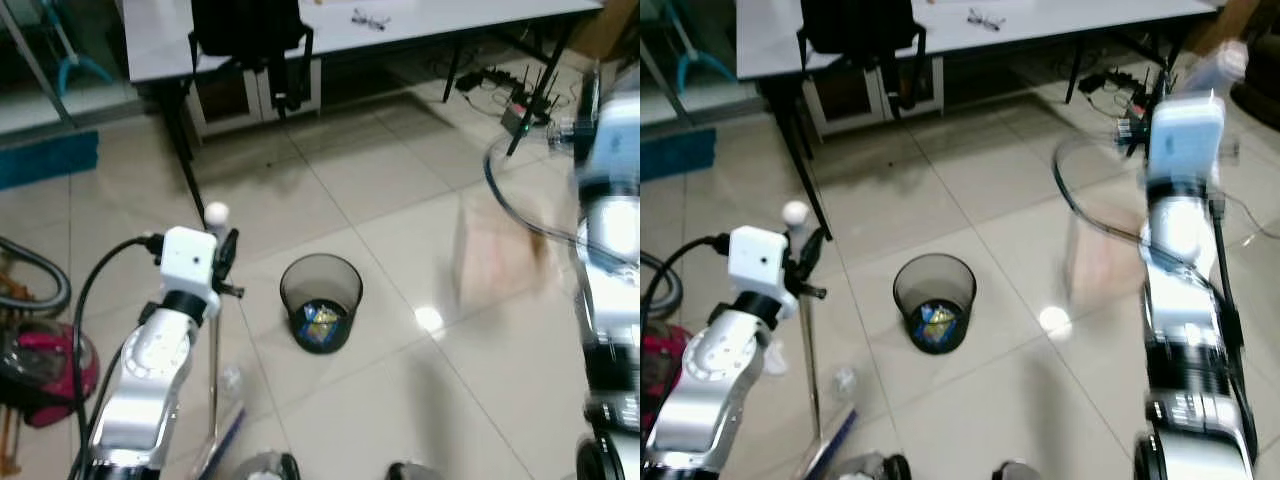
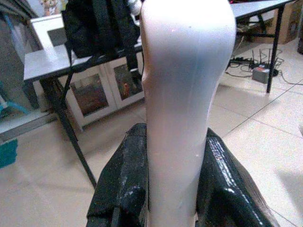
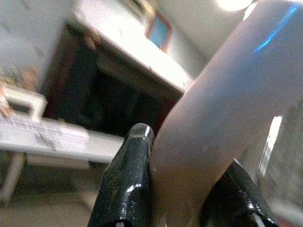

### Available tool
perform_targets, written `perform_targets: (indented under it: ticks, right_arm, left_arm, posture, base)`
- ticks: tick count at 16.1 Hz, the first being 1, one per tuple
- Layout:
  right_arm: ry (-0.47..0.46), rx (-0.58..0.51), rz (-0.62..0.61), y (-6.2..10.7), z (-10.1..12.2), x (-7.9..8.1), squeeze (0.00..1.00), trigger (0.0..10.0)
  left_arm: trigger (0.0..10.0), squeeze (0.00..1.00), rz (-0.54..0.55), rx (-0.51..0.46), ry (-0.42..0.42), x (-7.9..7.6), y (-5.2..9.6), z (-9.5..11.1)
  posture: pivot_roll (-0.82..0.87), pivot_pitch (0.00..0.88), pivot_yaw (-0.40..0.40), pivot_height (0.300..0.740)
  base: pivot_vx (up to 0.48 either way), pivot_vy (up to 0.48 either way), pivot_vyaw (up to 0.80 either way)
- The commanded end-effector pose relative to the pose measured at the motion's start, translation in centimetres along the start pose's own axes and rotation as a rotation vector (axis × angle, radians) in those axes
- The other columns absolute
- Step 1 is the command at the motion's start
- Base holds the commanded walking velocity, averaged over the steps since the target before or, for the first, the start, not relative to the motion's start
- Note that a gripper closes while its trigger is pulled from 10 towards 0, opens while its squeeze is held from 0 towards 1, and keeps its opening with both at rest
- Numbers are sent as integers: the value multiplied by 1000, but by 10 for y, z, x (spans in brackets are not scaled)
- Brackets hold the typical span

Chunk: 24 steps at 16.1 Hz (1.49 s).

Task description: Sweep floor

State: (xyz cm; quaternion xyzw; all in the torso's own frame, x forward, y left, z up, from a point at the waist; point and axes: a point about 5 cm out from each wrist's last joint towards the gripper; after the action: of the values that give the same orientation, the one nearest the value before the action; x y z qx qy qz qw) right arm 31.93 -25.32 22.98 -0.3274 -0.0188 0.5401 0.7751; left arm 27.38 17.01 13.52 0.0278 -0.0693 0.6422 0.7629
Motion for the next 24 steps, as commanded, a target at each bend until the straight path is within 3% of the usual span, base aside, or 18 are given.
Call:
perform_targets:
  ticks: [1,4,8,9,11,15,24]
  right_arm:
    - [-79,37,-74,8,-3,-6,0,10000]
    - [-151,155,-51,33,-18,14,0,10000]
    - [-184,191,-1,43,-19,34,0,10000]
    - [-214,255,51,53,-25,49,0,10000]
    - [-220,348,105,65,-37,62,0,10000]
    - [-268,375,118,71,-35,66,0,10000]
    - [-247,413,157,77,-38,70,0,10000]
  left_arm:
    - [10000,0,-2,-39,-14,-2,-6,12]
    - [10000,0,-9,-40,-17,-7,-10,14]
    - [10000,0,-7,-38,-37,-5,-7,14]
    - [10000,0,-2,-34,-40,-4,-5,15]
    - [10000,0,-1,-31,-47,-6,-3,14]
    - [10000,0,-1,-37,-67,-6,-1,19]
    - [10000,0,2,-50,-86,-5,-3,26]
  posture:
    - [-61,9,77,740]
    - [-54,1,72,740]
    - [-39,4,63,740]
    - [-37,5,61,740]
    - [-31,6,55,740]
    - [-24,9,49,740]
    - [-25,9,49,740]
  base:
    - [0,0,0]
    - [0,0,0]
    - [-251,0,0]
    - [-259,0,0]
    - [-259,0,0]
    - [-259,0,0]
    - [-259,0,0]
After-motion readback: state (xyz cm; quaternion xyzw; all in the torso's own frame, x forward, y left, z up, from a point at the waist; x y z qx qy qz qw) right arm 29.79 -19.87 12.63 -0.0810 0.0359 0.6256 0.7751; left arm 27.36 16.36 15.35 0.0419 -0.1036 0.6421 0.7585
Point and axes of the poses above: a point about 5 cm out from each wrist's last joint towards the gripper, its own y axis pointing back from the gripper into the wrist, its own z axis along the axis of the wrist's last joint, x = y × z, and after that the axes turned 3 degrees about y, right-handed
